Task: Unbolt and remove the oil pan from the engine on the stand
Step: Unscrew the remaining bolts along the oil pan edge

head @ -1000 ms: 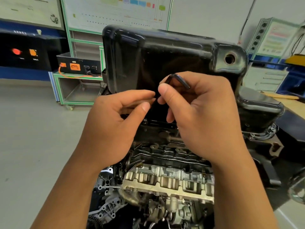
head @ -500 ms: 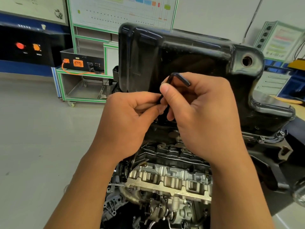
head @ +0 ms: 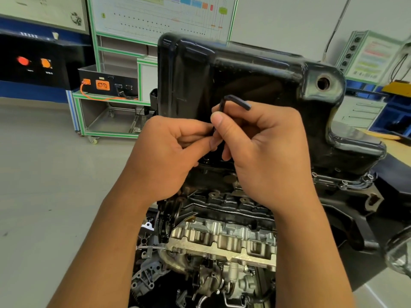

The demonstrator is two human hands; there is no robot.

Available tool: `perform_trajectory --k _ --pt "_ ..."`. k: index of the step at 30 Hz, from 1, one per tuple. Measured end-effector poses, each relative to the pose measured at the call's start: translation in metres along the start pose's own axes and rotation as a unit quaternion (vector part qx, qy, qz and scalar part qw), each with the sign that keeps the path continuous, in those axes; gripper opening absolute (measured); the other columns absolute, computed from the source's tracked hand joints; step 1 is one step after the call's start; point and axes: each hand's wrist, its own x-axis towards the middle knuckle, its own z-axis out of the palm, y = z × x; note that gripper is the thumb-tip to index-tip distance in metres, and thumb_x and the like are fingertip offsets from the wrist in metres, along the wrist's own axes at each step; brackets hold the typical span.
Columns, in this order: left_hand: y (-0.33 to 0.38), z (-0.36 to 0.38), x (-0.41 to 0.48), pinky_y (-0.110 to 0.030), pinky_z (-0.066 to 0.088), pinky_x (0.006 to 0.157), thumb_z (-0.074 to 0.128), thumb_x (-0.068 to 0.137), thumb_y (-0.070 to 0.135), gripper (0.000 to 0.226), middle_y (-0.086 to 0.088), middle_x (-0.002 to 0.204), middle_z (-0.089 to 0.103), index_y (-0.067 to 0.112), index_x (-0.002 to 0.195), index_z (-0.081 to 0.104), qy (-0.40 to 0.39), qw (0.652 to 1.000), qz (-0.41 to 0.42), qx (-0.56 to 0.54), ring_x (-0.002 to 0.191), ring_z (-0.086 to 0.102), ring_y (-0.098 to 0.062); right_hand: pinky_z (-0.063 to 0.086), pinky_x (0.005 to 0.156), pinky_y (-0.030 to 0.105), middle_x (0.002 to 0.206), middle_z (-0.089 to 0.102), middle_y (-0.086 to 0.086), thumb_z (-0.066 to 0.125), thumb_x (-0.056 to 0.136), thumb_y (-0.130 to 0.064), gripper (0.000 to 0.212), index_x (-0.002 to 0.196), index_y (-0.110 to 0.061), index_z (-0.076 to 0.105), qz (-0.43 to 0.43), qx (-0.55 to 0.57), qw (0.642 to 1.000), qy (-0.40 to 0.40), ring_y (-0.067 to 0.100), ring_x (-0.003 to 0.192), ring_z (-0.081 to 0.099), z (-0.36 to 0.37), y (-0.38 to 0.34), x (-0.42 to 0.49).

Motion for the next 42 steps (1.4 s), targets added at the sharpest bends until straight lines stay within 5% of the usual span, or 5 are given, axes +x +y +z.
perform_trajectory --k 10,20,27,36,42 --pt "0.001 -0.001 0.001 -0.011 0.054 0.063 0.067 0.092 0.019 0.018 0.014 0.088 0.076 0.024 0.107 0.073 0.003 0.998 0.032 0.047 0.081 0.072 0.002 0.046 0.054 0.021 0.066 0.066 -0.001 0.065 0.096 -0.010 0.013 0.090 -0.008 0.075 0.001 0.032 0.999 -0.009 0.007 0.055 0.058 0.000 0.002 0.001" --pt "0.003 0.008 0.000 -0.018 0.057 0.067 0.078 0.083 0.013 0.012 0.012 0.082 0.074 0.021 0.091 0.073 0.093 0.991 0.049 0.081 0.074 0.072 -0.003 0.054 0.059 0.024 0.069 0.072 0.000 0.080 0.084 -0.009 0.004 0.087 -0.012 0.078 0.007 0.058 0.996 0.071 0.014 0.063 0.067 0.011 0.005 0.000" --pt "0.006 -0.004 -0.001 -0.037 0.060 0.072 0.063 0.096 0.015 0.020 0.006 0.092 0.076 0.026 0.110 0.072 0.002 0.997 0.051 0.061 0.081 0.073 -0.022 0.057 0.075 0.036 0.087 0.075 0.000 0.061 0.098 -0.011 0.015 0.100 -0.011 0.076 -0.009 0.007 1.000 -0.016 0.013 0.085 0.070 0.010 0.002 -0.002" --pt "0.003 0.007 0.001 -0.035 0.039 0.043 0.077 0.083 0.014 0.008 0.005 0.060 0.061 0.013 0.077 0.071 0.090 0.990 0.059 0.095 0.050 0.048 -0.023 0.054 0.063 0.033 0.075 0.070 0.006 0.079 0.085 -0.014 0.005 0.088 -0.010 0.080 -0.006 0.014 0.997 0.081 0.018 0.070 0.065 0.018 0.006 -0.004" --pt "0.006 -0.001 -0.001 -0.016 0.051 0.057 0.061 0.092 0.007 0.024 0.018 0.072 0.070 0.030 0.091 0.069 -0.035 0.997 0.054 0.049 0.066 0.067 -0.005 0.053 0.068 0.039 0.079 0.071 0.006 0.060 0.099 -0.013 0.017 0.094 -0.009 0.076 -0.015 0.008 1.000 -0.009 0.017 0.076 0.067 0.015 0.005 -0.006"
